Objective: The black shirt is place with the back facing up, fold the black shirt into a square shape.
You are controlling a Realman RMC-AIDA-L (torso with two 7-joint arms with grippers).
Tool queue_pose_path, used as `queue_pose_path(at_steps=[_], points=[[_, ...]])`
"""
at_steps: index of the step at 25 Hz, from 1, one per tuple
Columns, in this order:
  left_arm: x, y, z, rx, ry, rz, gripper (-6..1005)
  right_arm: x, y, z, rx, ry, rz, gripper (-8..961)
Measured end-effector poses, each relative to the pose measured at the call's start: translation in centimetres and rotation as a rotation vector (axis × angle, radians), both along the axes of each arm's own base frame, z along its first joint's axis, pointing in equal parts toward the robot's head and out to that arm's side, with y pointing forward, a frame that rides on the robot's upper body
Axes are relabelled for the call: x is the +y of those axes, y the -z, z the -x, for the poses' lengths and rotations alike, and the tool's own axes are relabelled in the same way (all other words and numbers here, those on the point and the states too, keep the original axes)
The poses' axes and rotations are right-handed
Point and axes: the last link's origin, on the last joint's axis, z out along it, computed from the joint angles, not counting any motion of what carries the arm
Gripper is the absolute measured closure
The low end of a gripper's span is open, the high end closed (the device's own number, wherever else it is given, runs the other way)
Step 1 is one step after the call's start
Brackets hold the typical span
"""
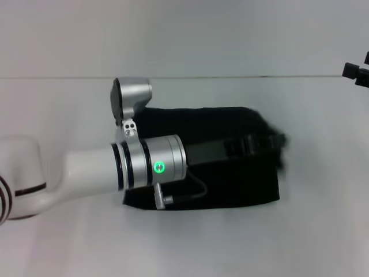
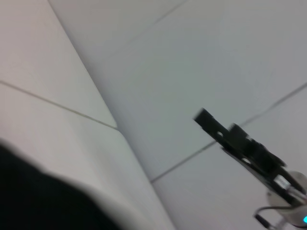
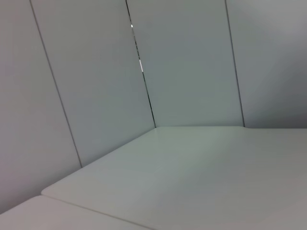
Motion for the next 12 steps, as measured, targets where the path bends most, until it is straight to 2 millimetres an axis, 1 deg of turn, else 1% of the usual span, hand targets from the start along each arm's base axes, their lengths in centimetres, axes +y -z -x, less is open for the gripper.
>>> queue_pose_path(at_steps=[3,5,8,10,12], points=[[-0.8,-0.1,-0.6,-0.029,0.059,0.027,824,0.0,0.2,-0.1,0.001,0.018,0.02,39],[-1.6,-0.6,-1.4,-0.082,0.135,0.05,819,0.1,0.4,-0.1,0.009,0.043,0.045,39],[-2.0,-2.0,-1.9,-0.133,0.225,0.042,706,0.3,0.7,-0.1,0.025,0.099,0.096,39],[-1.7,-3.1,-1.4,-0.13,0.249,0.01,631,0.5,0.9,0.0,0.041,0.158,0.153,39],[-1.1,-4.0,-0.4,-0.097,0.246,-0.037,559,0.9,1.3,0.2,0.039,0.21,0.211,39]])
